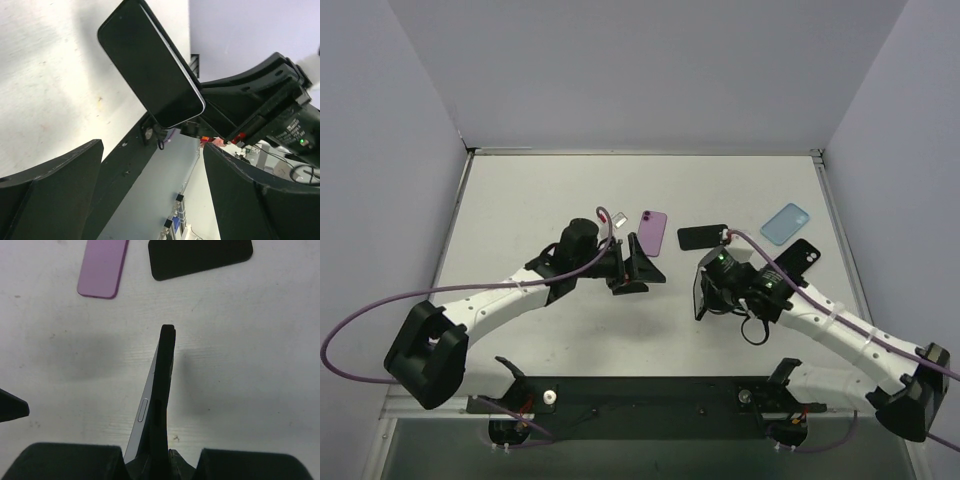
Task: Take the phone out of the phone case
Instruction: Remove the phone case from the phone.
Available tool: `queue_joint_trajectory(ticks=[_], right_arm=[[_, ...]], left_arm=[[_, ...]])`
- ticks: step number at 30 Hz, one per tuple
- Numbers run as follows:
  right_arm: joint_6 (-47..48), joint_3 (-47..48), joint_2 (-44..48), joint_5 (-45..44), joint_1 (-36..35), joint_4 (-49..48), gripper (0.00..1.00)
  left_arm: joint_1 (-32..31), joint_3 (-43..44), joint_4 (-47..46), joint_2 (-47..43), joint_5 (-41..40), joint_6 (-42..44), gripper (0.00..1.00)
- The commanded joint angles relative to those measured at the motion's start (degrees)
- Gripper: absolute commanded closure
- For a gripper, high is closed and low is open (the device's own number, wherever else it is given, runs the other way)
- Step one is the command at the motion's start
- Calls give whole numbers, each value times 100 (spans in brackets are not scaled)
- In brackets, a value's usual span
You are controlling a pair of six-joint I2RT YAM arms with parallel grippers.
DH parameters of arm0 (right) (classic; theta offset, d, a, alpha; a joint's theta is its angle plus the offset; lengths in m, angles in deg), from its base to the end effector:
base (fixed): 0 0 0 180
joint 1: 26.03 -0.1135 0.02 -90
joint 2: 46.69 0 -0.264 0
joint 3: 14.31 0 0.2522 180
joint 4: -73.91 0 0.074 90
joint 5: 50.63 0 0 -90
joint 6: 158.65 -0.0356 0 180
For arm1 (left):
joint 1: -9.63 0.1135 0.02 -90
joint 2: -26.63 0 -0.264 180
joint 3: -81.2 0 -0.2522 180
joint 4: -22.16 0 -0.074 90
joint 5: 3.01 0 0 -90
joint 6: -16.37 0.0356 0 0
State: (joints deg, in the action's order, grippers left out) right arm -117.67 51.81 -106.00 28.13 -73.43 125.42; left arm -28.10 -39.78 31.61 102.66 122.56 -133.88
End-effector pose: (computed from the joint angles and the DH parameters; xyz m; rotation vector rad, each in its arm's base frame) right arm 0.1493 0.1522 0.2938 0.1331 2.4090 0.5919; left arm 0.2164 -0.1936 0.2500 -0.0010 2.3940 -1.5916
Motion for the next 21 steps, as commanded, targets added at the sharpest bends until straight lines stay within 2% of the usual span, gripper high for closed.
queue_joint_trajectory(ticks=[1,7,14,21], right_arm=[[77,222,-676,-1037,-401,452,100],[94,170,-1223,-941,-700,92,100],[191,-471,-1259,-54,-596,-1102,100],[156,-858,-1329,693,-393,-1789,100]], left_arm=[[-58,98,300,254,-340,215,8],[-76,-280,-7,351,-393,-31,8],[-260,-298,-675,790,-165,-197,8],[-489,-289,-1221,1124,-200,-426,6]])
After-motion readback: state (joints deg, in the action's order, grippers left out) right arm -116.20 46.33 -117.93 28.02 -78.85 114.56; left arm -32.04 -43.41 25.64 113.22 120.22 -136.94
